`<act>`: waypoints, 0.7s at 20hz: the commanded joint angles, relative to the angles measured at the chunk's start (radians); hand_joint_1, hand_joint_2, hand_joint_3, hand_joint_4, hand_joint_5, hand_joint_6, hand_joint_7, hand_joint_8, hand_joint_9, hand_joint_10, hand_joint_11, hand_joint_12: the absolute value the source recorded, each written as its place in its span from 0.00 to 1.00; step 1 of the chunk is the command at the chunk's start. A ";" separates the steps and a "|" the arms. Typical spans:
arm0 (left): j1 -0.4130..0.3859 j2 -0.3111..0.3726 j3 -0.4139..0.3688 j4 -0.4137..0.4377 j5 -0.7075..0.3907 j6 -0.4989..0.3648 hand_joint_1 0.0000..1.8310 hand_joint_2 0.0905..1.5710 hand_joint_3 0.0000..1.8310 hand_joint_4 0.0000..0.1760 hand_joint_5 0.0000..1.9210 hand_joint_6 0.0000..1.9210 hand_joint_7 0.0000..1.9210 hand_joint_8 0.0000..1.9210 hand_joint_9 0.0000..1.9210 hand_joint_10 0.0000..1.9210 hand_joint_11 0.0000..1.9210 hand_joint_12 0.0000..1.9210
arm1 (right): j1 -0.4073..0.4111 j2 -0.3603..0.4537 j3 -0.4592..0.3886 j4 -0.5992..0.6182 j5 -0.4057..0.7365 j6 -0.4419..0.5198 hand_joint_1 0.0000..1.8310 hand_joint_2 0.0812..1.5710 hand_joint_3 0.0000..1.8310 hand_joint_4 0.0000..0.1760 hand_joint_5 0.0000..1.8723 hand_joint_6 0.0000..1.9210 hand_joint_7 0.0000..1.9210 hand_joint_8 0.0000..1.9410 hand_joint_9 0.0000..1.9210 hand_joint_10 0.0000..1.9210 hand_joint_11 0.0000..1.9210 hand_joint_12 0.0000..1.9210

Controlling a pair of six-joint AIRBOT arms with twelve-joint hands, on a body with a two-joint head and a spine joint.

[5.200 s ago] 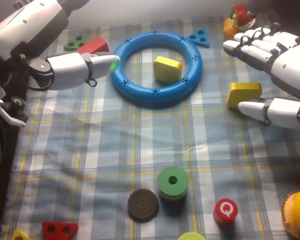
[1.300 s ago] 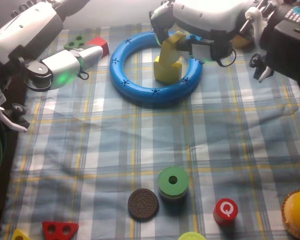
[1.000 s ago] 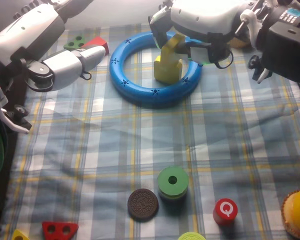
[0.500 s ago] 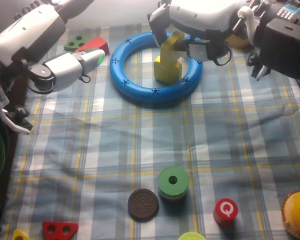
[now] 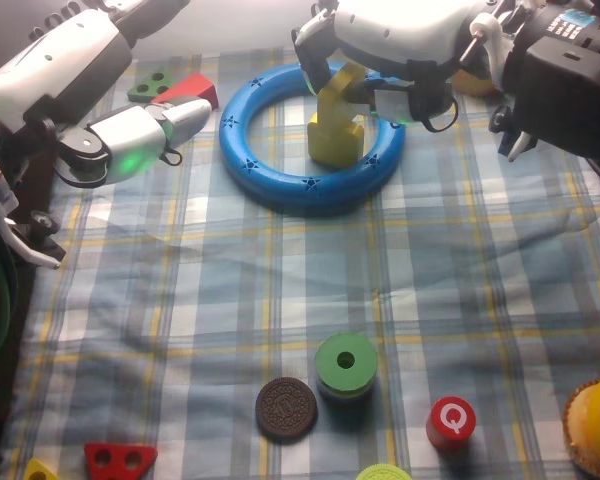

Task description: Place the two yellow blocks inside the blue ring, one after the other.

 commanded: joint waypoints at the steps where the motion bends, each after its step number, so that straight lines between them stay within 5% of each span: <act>1: -0.008 -0.004 0.008 0.018 -0.122 -0.007 0.50 0.87 0.00 0.44 0.04 0.00 0.01 0.00 0.01 0.00 0.00 0.00 | 0.019 -0.003 0.002 -0.006 0.110 -0.006 0.62 0.79 0.00 0.00 0.35 0.75 0.42 0.68 0.35 0.43 0.14 0.81; 3: -0.008 -0.004 0.008 0.018 -0.122 -0.009 0.49 0.87 0.00 0.48 0.04 0.00 0.01 0.00 0.01 0.00 0.00 0.00 | 0.019 -0.003 0.002 -0.007 0.106 -0.006 0.63 0.79 0.00 0.00 0.35 0.75 0.42 0.67 0.36 0.38 0.12 0.80; 6: -0.008 -0.003 0.008 0.018 -0.125 -0.010 0.48 0.87 0.00 0.55 0.04 0.00 0.01 0.00 0.01 0.00 0.00 0.00 | 0.019 -0.002 0.002 -0.009 0.104 -0.006 0.65 0.80 0.00 0.00 0.30 0.74 0.44 0.71 0.34 0.52 0.11 0.90; 7: -0.008 -0.003 0.008 0.018 -0.125 -0.010 0.51 0.86 0.00 0.49 0.05 0.00 0.02 0.00 0.02 0.00 0.00 0.00 | 0.019 -0.002 0.002 -0.009 0.102 -0.006 0.70 0.78 0.00 0.00 0.26 0.44 0.40 0.71 0.32 0.56 0.13 0.90; 9: -0.008 -0.004 0.008 0.018 -0.125 -0.010 0.49 0.87 0.00 0.61 0.04 0.00 0.01 0.00 0.01 0.00 0.00 0.00 | 0.019 -0.002 0.002 -0.010 0.098 -0.006 0.70 0.78 0.00 0.00 0.31 0.17 0.37 0.73 0.28 0.56 0.13 0.89; 10: -0.007 -0.004 0.008 0.018 -0.125 -0.010 0.48 0.87 0.00 0.67 0.03 0.00 0.01 0.00 0.01 0.00 0.00 0.00 | 0.019 -0.002 0.002 -0.011 0.096 -0.006 0.61 0.76 0.00 0.00 0.30 0.12 0.31 0.47 0.27 0.57 0.13 0.88; 11: -0.007 -0.003 0.008 0.018 -0.125 -0.010 0.49 0.87 0.00 0.59 0.04 0.00 0.01 0.00 0.01 0.00 0.00 0.00 | 0.019 -0.002 0.002 -0.011 0.094 -0.006 0.58 0.76 0.00 0.00 0.31 0.09 0.32 0.35 0.27 0.57 0.12 0.88; 12: -0.007 -0.003 0.008 0.018 -0.125 -0.010 0.47 0.88 0.00 0.64 0.03 0.00 0.00 0.00 0.01 0.00 0.00 0.00 | 0.019 -0.002 0.002 -0.012 0.094 -0.006 0.58 0.75 0.00 0.00 0.31 0.06 0.33 0.31 0.26 0.59 0.13 0.88; 13: -0.007 -0.003 0.008 0.018 -0.125 -0.010 0.48 0.88 0.00 0.66 0.03 0.00 0.00 0.00 0.00 0.00 0.00 0.00 | 0.019 -0.002 0.002 -0.012 0.094 -0.006 0.68 0.77 0.00 0.00 0.31 0.04 0.37 0.64 0.26 0.62 0.13 0.90; 14: -0.007 -0.003 0.008 0.018 -0.125 -0.010 0.48 0.88 0.00 0.72 0.03 0.00 0.00 0.00 0.00 0.00 0.00 0.00 | 0.019 -0.002 0.001 -0.013 0.093 -0.006 0.70 0.78 0.00 0.00 0.30 0.03 0.36 0.72 0.25 0.63 0.11 0.90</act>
